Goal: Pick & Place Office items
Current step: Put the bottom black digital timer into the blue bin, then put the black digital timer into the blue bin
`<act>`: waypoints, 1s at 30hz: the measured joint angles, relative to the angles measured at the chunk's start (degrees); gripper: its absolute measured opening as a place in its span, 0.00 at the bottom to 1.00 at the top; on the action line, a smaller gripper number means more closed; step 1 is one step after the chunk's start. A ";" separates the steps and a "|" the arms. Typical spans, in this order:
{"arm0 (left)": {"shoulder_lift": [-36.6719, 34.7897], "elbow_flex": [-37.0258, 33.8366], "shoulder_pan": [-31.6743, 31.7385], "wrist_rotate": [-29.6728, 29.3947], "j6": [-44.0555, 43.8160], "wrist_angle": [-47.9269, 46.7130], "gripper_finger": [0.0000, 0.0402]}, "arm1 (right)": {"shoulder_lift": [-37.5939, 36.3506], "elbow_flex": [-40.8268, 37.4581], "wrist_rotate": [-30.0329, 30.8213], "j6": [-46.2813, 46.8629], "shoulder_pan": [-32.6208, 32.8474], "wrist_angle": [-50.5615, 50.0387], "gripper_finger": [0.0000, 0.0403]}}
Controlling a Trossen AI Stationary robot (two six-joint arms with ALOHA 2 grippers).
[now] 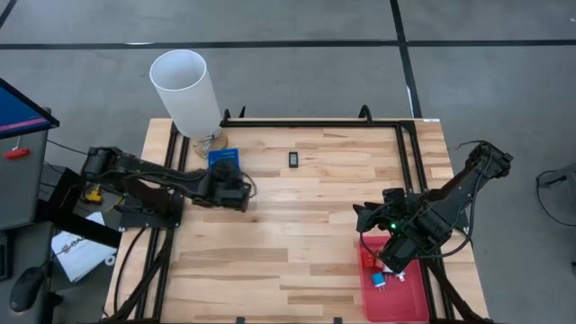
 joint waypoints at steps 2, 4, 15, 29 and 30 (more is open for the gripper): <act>-2.66 -3.92 0.03 1.00 -8.20 0.38 0.38 | 0.00 0.00 0.04 0.00 0.01 -0.04 0.53; -5.12 -7.72 0.03 1.00 -14.88 1.17 0.39 | 0.00 0.00 0.07 0.00 0.01 -0.04 0.53; -13.43 -21.91 4.24 1.19 -12.56 14.00 0.40 | 0.00 0.00 0.05 0.17 -0.03 -0.42 0.53; -13.65 -23.32 6.52 2.76 -5.18 18.25 0.54 | 0.00 0.00 -0.13 0.48 -1.08 0.15 0.53; -13.65 -23.32 6.51 2.67 -5.11 18.24 0.56 | 0.00 0.00 -0.13 0.48 -1.08 0.15 0.53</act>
